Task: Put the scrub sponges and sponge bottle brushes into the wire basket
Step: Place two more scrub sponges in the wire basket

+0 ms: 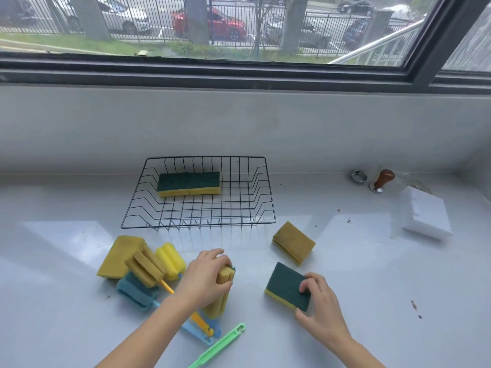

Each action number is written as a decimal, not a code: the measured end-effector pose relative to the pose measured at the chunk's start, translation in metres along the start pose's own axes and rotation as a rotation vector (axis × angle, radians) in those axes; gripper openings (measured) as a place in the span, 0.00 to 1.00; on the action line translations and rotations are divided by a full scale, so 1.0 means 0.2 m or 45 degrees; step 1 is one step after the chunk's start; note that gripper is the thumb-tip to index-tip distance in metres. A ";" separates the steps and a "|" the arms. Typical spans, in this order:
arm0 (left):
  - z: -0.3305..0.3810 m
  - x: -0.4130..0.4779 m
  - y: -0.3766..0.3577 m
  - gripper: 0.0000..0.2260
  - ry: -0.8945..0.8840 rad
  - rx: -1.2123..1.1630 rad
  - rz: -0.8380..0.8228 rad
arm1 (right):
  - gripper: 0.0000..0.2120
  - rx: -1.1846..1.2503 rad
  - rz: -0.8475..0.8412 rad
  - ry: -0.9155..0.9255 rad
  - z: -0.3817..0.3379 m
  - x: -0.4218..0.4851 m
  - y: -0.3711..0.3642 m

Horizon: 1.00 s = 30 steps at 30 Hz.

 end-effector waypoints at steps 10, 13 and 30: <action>0.09 0.02 0.00 0.15 -0.153 -0.410 -0.101 | 0.22 -0.097 -0.020 0.172 -0.13 0.08 0.03; 0.00 0.00 -0.09 0.14 -0.057 -0.194 -0.168 | 0.23 -0.155 -0.149 0.171 -0.15 0.10 -0.02; 0.03 -0.03 -0.21 0.25 -0.098 0.065 -0.166 | 0.24 -0.343 -0.275 0.170 -0.10 0.13 -0.01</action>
Point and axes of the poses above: each hand's wrist, its own x-axis towards the middle knuckle, its own y-axis out of the back of the hand, z = x × y, the point moved 6 cm from there along x, towards the middle knuckle, and after that the axes turned 1 degree about -x, right-handed, at the moved point
